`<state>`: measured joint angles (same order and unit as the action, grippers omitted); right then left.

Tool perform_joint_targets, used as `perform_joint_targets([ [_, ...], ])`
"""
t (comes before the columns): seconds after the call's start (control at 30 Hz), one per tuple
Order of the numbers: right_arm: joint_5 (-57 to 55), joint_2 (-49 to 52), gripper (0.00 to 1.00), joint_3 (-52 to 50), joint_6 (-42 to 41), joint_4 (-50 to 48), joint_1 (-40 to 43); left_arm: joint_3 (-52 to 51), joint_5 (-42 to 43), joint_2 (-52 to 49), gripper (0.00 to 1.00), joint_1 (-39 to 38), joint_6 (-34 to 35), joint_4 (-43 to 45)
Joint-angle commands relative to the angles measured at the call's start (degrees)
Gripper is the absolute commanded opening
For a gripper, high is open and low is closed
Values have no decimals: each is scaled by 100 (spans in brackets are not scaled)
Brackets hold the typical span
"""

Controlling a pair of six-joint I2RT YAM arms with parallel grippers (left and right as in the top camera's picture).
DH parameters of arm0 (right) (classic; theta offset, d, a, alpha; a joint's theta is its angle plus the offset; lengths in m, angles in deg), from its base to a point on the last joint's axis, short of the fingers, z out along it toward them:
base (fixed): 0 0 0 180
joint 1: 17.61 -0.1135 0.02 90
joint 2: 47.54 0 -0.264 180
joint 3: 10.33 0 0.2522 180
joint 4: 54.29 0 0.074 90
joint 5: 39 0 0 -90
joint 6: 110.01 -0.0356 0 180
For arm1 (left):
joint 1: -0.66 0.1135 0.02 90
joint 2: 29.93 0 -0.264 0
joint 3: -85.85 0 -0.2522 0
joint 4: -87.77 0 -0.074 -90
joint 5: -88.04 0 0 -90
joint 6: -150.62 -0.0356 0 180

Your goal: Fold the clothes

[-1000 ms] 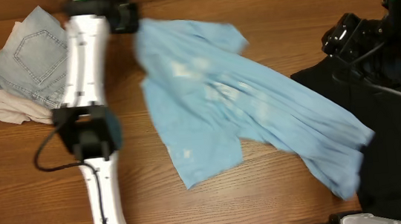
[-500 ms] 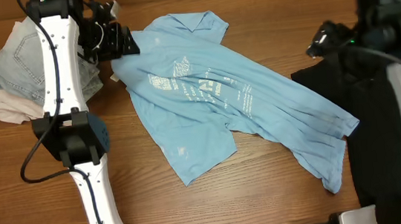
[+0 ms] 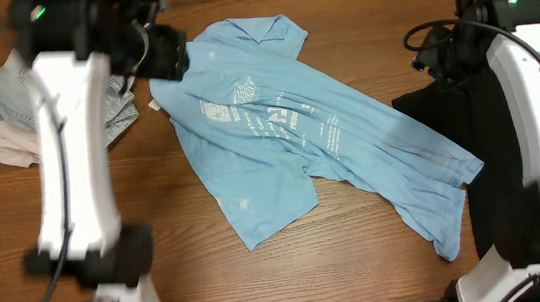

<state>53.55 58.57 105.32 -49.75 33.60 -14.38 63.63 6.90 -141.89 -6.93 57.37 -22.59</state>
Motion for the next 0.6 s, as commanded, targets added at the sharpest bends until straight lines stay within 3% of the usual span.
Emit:
perform_joint_targets([
  [0.0,13,533,52,-461,127,-393,254,-1071,-579,527,71,-107,564,-22],
  [0.03,13,649,49,-525,127,-509,306,-1399,-516,621,71,-107,610,-22],
  [0.1,44,968,26,-640,127,-802,439,-2168,-223,763,67,-107,612,-22],
  [0.2,81,1263,5,-719,127,-1049,533,-2863,72,782,64,-118,601,2],
  [0.4,201,1694,4,-1231,129,-1469,564,-4282,361,782,65,-422,533,863],
  [0.57,-251,1746,4,-1685,-52,-1956,852,-5292,345,780,77,-721,540,1606],
])
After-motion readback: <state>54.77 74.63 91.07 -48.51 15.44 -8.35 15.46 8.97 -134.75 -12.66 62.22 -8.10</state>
